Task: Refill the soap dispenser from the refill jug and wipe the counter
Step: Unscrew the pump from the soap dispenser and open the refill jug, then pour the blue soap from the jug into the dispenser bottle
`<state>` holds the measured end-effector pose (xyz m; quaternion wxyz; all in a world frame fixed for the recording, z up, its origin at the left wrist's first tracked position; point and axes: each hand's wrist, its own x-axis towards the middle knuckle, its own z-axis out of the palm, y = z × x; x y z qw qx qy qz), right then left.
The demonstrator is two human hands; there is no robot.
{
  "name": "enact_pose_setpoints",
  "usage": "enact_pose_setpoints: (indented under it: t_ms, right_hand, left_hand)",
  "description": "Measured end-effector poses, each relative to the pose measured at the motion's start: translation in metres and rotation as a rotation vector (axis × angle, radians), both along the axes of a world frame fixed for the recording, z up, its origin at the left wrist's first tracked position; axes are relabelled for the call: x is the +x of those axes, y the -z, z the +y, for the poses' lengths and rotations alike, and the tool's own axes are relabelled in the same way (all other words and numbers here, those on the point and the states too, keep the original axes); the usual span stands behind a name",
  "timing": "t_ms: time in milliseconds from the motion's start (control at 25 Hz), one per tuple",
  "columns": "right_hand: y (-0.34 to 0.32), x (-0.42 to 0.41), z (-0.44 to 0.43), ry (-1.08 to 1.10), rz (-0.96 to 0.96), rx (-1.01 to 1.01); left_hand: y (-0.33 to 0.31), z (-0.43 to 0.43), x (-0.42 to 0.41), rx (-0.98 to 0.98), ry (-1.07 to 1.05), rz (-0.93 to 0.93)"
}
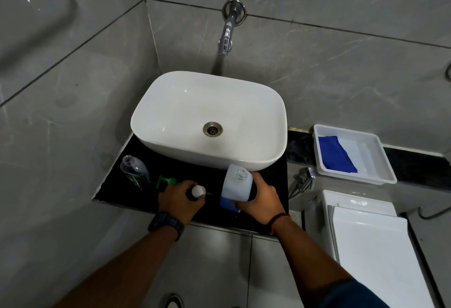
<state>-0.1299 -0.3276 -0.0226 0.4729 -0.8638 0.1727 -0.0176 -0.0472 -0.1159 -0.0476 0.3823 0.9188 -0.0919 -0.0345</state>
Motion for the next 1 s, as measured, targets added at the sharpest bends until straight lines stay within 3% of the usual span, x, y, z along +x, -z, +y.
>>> enact_pose_setpoints:
  t_ms: [120, 280, 400, 560, 680, 760, 1000]
  right_hand:
    - [0.001, -0.002, 0.001, -0.003, -0.005, 0.003]
    - [0.002, -0.002, 0.001, 0.003, -0.007, 0.009]
    - [0.002, -0.001, 0.001, 0.001, -0.013, 0.003]
    - [0.001, 0.000, 0.001, -0.003, -0.006, 0.007]
    - [0.000, 0.001, 0.001, -0.007, -0.005, 0.001]
    - [0.000, 0.001, 0.001, -0.004, -0.007, -0.003]
    - [0.000, 0.001, 0.001, -0.006, -0.001, 0.002]
  left_hand:
    - [0.019, 0.000, 0.001, 0.394, 0.206, -0.010]
    - [0.031, -0.005, 0.005, 0.484, 0.217, -0.046]
    - [0.033, 0.003, 0.004, 0.325, 0.137, -0.056]
    - [0.030, 0.038, 0.008, -0.088, -0.434, -0.082]
    - [0.026, 0.068, 0.027, -0.178, -0.754, -0.125]
    - [0.021, 0.077, 0.042, -0.181, -0.801, -0.104]
    - [0.018, 0.077, 0.078, -0.286, -0.576, 0.007]
